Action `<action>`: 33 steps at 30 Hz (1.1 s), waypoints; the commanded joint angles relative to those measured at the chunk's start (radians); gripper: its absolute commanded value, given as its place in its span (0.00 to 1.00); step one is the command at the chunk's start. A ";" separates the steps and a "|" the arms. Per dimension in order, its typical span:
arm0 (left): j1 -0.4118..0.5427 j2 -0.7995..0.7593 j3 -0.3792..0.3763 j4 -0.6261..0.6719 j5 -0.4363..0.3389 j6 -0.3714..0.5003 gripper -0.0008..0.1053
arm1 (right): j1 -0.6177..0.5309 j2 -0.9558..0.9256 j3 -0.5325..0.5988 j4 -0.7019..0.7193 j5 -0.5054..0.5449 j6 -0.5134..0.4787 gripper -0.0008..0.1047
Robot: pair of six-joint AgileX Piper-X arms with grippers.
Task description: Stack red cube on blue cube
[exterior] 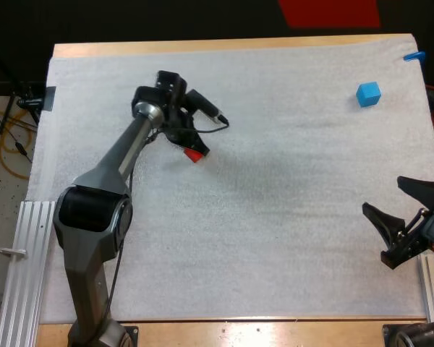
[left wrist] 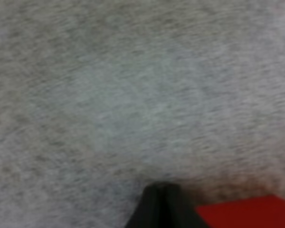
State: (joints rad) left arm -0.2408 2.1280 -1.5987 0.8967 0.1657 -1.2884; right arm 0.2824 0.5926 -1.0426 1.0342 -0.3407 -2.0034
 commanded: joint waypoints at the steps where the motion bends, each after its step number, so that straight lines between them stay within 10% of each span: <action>1: -0.021 -0.003 -0.007 0.043 0.013 -0.016 0.01 | 0.002 0.001 -0.009 -0.013 0.000 -0.013 0.63; 25: -0.163 -0.081 -0.005 0.208 0.078 -0.023 0.01 | 0.002 0.001 -0.009 -0.013 0.000 -0.013 0.63; 33: -0.118 -0.187 -0.005 0.156 -0.011 -0.023 0.01 | 0.002 0.001 -0.009 -0.013 0.000 -0.013 0.63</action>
State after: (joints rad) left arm -0.3695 1.9801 -1.6039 1.0654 0.1840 -1.3032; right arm 0.2824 0.5926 -1.0426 1.0342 -0.3407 -2.0034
